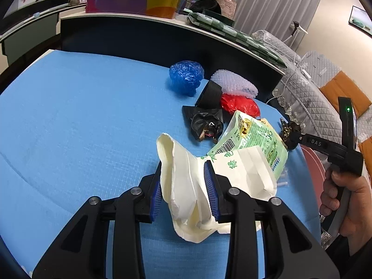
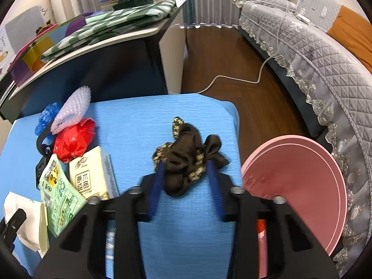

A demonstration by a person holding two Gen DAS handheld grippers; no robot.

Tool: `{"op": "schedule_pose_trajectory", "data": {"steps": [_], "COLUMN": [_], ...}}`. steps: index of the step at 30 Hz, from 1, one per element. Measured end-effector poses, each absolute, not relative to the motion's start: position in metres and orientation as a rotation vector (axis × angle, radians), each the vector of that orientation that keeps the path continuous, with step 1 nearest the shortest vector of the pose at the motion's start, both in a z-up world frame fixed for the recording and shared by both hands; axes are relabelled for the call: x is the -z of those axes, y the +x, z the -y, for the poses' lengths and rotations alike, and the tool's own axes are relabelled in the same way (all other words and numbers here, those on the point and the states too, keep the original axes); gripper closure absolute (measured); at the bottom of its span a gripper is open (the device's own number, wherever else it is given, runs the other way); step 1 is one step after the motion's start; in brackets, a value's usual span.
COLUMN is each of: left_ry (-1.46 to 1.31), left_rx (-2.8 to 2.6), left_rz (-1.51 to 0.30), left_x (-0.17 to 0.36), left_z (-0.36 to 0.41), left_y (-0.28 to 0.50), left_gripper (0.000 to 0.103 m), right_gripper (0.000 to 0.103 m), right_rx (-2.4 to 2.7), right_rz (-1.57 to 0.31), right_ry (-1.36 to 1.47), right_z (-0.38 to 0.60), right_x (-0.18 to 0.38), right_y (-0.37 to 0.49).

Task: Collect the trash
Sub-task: 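Grasp the black scrunchie with the right tool while the left tool lifts the white paper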

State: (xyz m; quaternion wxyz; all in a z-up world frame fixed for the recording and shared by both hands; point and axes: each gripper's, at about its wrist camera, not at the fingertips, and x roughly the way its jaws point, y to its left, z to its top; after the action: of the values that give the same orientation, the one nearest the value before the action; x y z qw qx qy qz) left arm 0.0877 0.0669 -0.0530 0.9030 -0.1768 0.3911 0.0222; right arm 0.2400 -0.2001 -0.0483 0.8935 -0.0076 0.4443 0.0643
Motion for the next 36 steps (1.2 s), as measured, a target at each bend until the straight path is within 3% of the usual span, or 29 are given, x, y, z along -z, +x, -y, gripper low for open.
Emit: {"op": "schedule_pose_trajectory", "data": {"steps": [6, 12, 13, 14, 18, 29, 31, 33, 34, 36], "left_ry": [-0.357, -0.336, -0.330, -0.326, -0.307, -0.265, -0.269, -0.275, -0.272, -0.262], "left_rx": [-0.054, -0.063, -0.067, -0.072, -0.072, -0.155, -0.159, -0.155, -0.151, -0.147], "left_rz": [-0.809, -0.820, -0.818, -0.811, -0.783, -0.738, -0.740, -0.746, -0.751, -0.757], "left_x": [0.051, 0.052, 0.052, 0.052, 0.044, 0.030, 0.031, 0.032, 0.033, 0.034], "left_z": [-0.067, -0.062, -0.062, -0.061, -0.057, -0.062, -0.065, -0.066, -0.066, -0.063], "left_y": [0.082, 0.077, 0.076, 0.075, 0.071, 0.060, 0.060, 0.061, 0.063, 0.064], "left_gripper": [0.070, 0.070, 0.076, 0.079, 0.091, 0.099, 0.099, 0.098, 0.098, 0.097], "right_gripper": [0.088, 0.089, 0.091, 0.101, 0.101, 0.097, 0.087, 0.036, 0.030, 0.030], "right_rx": [-0.161, -0.180, -0.182, -0.188, -0.204, -0.236, -0.212, -0.175, -0.155, -0.151], "right_rz": [-0.876, -0.849, -0.847, -0.847, -0.839, -0.840, -0.849, -0.848, -0.851, -0.876], "right_ry": [-0.030, -0.031, -0.031, -0.028, -0.007, -0.009, -0.015, -0.023, -0.036, -0.052], "right_z": [0.199, 0.202, 0.203, 0.205, 0.212, 0.219, 0.219, 0.220, 0.219, 0.217], "right_x": [0.032, 0.020, 0.019, 0.018, 0.013, 0.010, 0.013, 0.015, 0.017, 0.024], "right_y": [0.227, 0.213, 0.211, 0.208, 0.199, 0.184, 0.186, 0.187, 0.188, 0.192]}}
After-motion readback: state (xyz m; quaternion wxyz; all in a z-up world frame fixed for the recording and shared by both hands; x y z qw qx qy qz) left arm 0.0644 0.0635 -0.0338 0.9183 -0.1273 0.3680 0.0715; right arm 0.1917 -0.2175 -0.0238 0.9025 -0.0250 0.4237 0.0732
